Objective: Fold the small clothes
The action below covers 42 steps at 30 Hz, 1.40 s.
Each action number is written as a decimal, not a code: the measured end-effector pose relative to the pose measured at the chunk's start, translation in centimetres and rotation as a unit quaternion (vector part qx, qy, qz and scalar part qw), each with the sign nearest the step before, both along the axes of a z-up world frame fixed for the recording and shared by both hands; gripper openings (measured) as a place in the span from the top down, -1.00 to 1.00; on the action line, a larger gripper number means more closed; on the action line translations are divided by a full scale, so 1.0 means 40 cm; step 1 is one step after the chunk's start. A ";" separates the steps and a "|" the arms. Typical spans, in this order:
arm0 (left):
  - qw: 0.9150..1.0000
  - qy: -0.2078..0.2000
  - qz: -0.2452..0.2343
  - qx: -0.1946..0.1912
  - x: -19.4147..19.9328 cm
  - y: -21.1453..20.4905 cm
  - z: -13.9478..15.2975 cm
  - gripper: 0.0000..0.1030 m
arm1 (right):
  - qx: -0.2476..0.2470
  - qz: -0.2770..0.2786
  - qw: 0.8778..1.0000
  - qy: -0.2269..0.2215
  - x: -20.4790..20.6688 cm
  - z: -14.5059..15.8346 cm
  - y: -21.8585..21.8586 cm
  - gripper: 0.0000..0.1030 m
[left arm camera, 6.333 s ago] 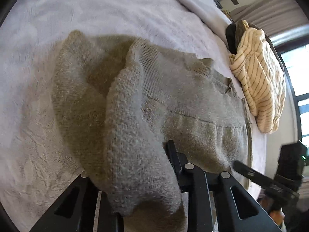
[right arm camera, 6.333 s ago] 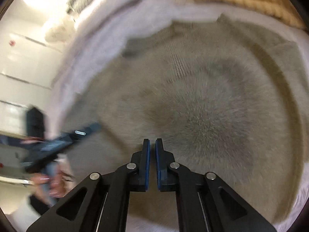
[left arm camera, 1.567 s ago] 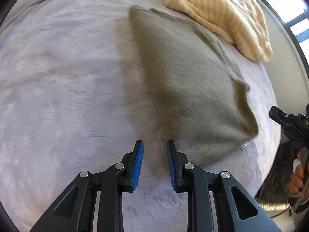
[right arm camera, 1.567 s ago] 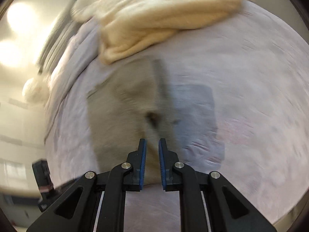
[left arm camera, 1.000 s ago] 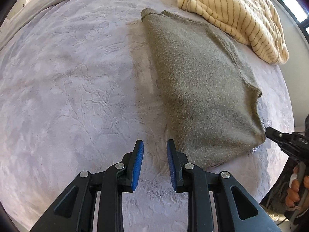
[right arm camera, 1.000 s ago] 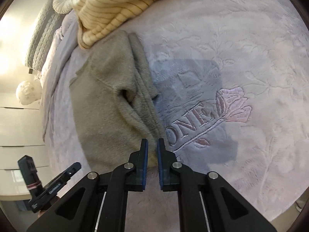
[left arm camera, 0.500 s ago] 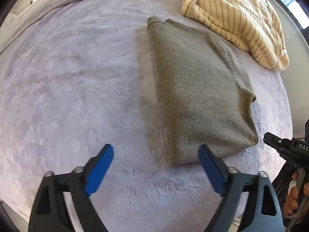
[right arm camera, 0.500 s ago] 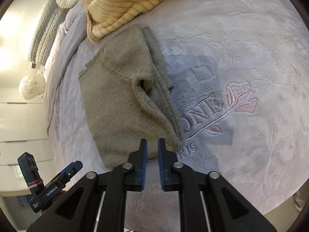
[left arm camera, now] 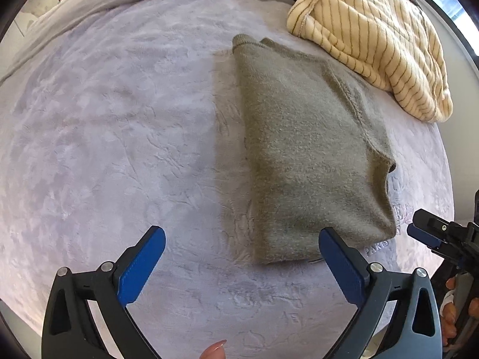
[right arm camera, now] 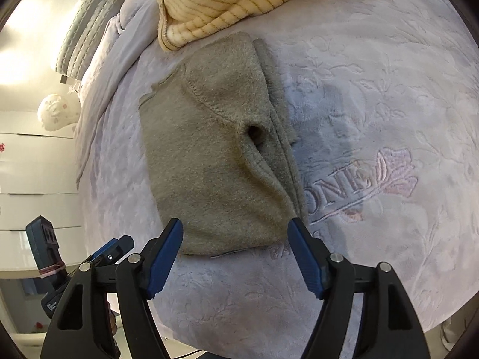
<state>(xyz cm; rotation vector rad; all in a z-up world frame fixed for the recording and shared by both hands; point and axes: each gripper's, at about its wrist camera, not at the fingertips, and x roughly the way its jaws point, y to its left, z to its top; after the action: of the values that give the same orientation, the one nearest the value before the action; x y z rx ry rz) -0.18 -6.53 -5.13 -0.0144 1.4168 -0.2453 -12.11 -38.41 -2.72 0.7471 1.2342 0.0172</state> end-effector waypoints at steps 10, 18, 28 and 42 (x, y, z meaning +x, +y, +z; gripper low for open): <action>0.997 0.061 0.046 0.023 0.007 -0.008 -0.078 -1.00 | 0.001 0.014 1.000 0.008 0.048 -0.005 -0.065 -0.47; 0.997 0.017 0.060 0.040 0.025 -0.029 -0.047 -1.00 | -0.001 0.019 1.000 0.013 0.083 -0.016 -0.124 -0.47; 0.997 0.007 0.066 0.041 0.089 -0.051 -0.059 -1.00 | 0.000 0.025 0.999 0.029 0.133 -0.054 -0.176 -0.47; 0.998 0.008 0.060 0.033 0.141 -0.076 -0.095 -0.99 | 0.027 0.040 0.998 0.040 0.220 -0.119 -0.207 -0.47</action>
<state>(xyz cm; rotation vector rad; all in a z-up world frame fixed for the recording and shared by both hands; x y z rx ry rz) 5.47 -9.58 -8.92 -0.0476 1.4343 -0.1003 -3.30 -46.70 -7.49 0.7521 1.3428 0.0875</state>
